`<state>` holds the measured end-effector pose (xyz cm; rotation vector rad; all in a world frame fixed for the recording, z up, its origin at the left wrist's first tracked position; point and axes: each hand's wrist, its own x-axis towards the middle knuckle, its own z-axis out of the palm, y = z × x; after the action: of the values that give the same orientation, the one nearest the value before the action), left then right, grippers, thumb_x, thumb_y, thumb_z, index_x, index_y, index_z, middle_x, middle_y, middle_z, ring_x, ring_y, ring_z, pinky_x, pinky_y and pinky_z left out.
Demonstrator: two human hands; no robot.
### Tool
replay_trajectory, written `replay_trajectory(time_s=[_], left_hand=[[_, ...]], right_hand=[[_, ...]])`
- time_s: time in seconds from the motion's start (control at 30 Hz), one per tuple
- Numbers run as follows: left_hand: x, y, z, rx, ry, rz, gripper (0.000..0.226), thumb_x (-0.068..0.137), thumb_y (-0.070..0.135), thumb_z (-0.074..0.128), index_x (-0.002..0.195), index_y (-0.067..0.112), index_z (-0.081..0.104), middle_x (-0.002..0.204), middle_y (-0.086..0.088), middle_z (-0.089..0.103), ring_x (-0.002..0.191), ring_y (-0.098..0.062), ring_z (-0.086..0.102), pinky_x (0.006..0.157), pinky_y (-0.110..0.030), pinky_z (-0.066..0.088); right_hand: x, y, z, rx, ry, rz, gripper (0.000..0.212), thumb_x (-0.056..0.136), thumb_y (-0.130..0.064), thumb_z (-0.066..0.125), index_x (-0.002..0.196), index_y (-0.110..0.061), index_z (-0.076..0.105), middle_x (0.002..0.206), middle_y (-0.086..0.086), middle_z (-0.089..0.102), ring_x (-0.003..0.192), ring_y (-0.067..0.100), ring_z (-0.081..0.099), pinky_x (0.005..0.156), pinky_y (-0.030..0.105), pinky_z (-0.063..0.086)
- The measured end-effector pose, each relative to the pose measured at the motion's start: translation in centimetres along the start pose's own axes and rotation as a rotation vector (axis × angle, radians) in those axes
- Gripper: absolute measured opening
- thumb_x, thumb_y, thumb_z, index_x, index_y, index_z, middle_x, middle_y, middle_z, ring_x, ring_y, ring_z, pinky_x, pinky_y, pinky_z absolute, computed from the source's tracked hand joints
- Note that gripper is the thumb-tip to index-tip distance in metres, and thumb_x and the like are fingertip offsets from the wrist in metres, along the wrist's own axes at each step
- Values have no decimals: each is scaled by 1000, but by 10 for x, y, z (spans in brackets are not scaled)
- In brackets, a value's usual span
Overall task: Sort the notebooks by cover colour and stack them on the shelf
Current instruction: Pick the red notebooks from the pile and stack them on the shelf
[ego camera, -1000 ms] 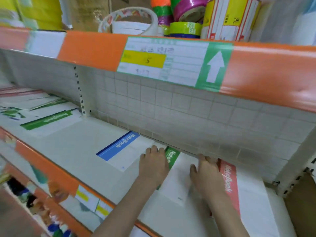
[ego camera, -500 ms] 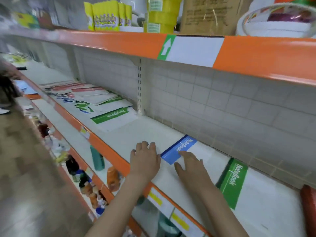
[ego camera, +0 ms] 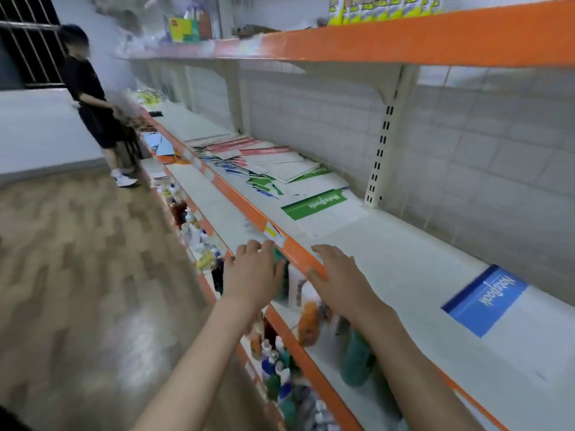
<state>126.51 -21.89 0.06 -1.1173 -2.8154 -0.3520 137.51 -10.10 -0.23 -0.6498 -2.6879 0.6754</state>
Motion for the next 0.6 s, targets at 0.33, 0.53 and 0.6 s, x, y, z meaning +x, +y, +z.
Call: replay_trajectory(time_s=[0.33,0.53,0.6], left_hand=[[43,-109,-1,27,1,-161,48,99,44,34,141,20,34,140,-4,42,130,-26,37,100,-42,35],[94,-164,4,-29,23,-187,48,98,42,37,141,20,33,140,-4,42,132,-25,34,102,-42,36],[117,-180,5,-27,26,-186,50,98,43,37,142,20,31,142,-4,40,133,-24,33,102,-42,37]], right_hand=[[97,-62,63,-85,-89,-128,50,97,-34,42,143,-16,33,147,3,35,138,21,28,116,46,16],[170,-84,95,-116,-91,-196,51,97,-32,43,144,-16,33,148,3,34,137,20,30,114,41,18],[200,-91,102,-107,-56,-199,47,96,-30,45,141,-16,39,144,3,39,133,20,35,112,39,25]])
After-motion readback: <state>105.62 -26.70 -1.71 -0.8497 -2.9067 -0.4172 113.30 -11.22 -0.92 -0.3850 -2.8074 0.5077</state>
